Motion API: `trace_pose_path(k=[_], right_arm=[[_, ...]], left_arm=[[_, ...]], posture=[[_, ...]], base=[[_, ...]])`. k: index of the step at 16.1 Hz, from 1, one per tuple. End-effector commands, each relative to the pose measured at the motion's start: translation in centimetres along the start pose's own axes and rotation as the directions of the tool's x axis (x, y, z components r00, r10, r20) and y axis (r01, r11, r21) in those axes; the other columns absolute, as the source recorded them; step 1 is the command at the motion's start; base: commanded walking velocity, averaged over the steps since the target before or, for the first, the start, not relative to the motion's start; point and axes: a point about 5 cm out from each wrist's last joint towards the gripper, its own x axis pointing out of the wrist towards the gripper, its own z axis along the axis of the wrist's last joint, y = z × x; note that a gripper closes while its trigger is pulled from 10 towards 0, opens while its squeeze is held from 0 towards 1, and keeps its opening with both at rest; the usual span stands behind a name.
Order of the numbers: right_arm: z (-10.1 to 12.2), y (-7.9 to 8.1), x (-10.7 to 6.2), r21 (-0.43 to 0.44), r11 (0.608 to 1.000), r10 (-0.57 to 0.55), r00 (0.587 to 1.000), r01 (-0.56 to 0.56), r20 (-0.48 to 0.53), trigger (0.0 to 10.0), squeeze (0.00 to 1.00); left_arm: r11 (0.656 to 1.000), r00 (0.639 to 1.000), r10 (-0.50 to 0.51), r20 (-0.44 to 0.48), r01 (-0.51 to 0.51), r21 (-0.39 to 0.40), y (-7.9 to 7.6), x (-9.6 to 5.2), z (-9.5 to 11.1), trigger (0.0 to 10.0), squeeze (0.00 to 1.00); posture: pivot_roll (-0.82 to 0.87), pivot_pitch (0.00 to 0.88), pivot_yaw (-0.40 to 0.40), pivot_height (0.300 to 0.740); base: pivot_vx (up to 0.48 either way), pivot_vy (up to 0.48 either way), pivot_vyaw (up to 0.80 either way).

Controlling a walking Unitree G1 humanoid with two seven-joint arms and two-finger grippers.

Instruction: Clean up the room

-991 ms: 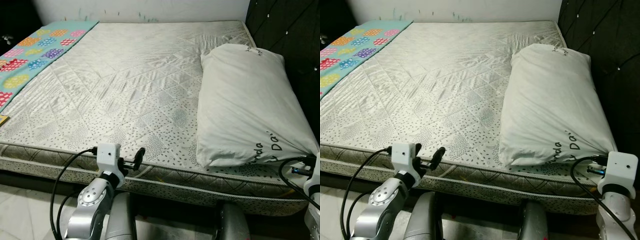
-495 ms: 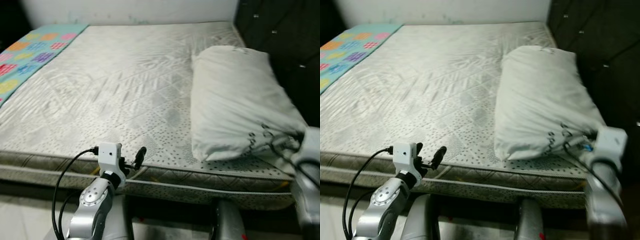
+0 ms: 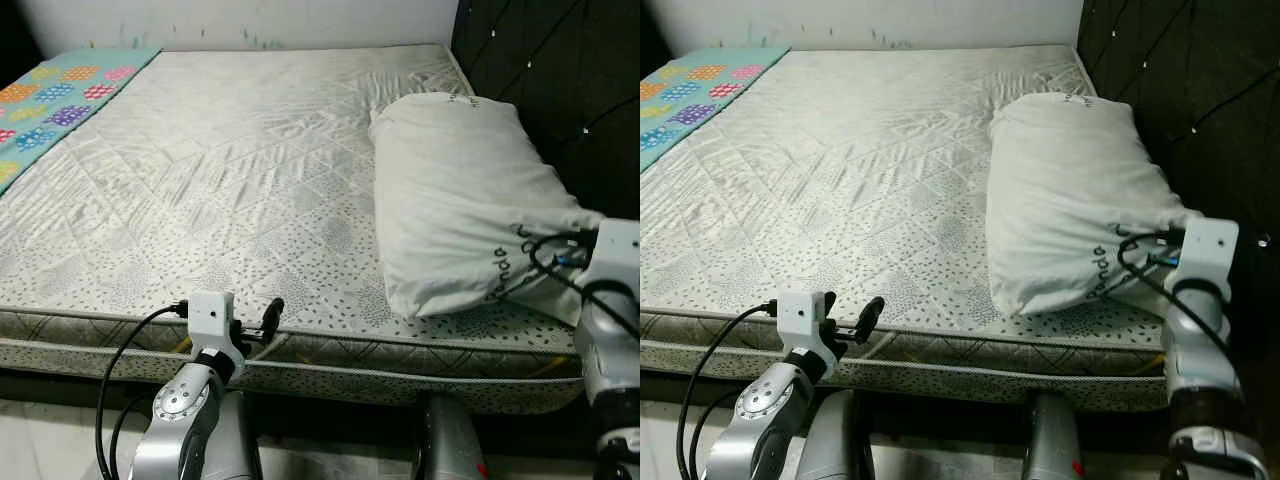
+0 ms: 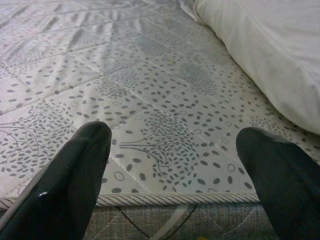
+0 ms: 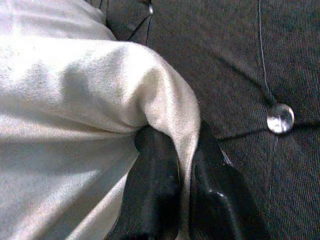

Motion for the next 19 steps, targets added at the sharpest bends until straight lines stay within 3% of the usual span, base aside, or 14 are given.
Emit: trace_pose_path(k=[1,2,3,4,5,8,12,19], right_arm=[[0.3,-1.1,0.1,0.018,0.998,-0.055,0.998,0.054,0.024,0.0,0.00],[-0.2,-0.9,-0.2,0.010,0.999,-0.047,0.999,0.047,0.010,0.0,0.00],[-0.9,-0.4,-0.6,0.007,1.000,-0.025,1.000,0.025,-0.012,10.0,0.00],[-1.8,0.4,-1.5,0.010,1.000,0.015,0.999,-0.015,-0.029,10.0,0.00],[-2.6,1.1,-2.4,0.027,0.999,0.047,0.998,-0.046,-0.043,10.0,1.00],[-3.7,3.2,-4.1,0.063,0.990,0.127,0.990,-0.123,-0.060,10.0,1.00],[-3.2,4.8,-5.5,0.111,0.977,0.188,0.982,-0.183,-0.029,10.0,1.00],[-1.5,3.9,-7.5,0.147,0.972,0.178,0.982,-0.185,0.058,10.0,1.00]], left_arm=[[1.000,1.000,0.009,0.012,-0.009,0.023,0.2,-0.1,0.4,10.0,0.00],[1.000,1.000,0.005,0.012,-0.006,0.024,0.2,0.0,0.4,10.0,0.00],[1.000,1.000,0.003,0.012,-0.003,0.026,0.2,0.0,0.5,10.0,0.00],[1.000,1.000,0.003,0.012,-0.003,0.027,0.2,0.0,0.5,10.0,0.00],[1.000,1.000,0.005,0.013,-0.005,0.027,0.3,-0.1,0.5,10.0,0.00],[1.000,1.000,0.010,0.016,-0.010,0.020,0.2,-0.4,0.5,10.0,0.00],[1.000,1.000,0.004,0.022,-0.004,0.025,0.0,-0.7,0.5,10.0,0.00],[0.999,0.997,0.048,0.061,-0.048,0.003,0.1,-1.3,1.0,10.0,0.00]], posture=[[-0.12,0.000,0.017,0.531],[-0.12,0.000,0.023,0.531],[-0.12,0.000,0.023,0.531],[-0.12,0.000,0.021,0.531],[-0.12,0.000,0.018,0.531],[-0.11,0.000,0.006,0.531],[-0.10,0.000,0.001,0.531],[-0.10,0.000,0.000,0.531]], base=[[0.000,0.000,0.00],[0.000,0.000,0.00],[0.000,0.000,0.00],[0.000,0.000,0.00],[0.000,0.000,0.00],[0.000,0.000,0.00],[0.000,0.000,0.00],[0.000,0.000,0.00]])
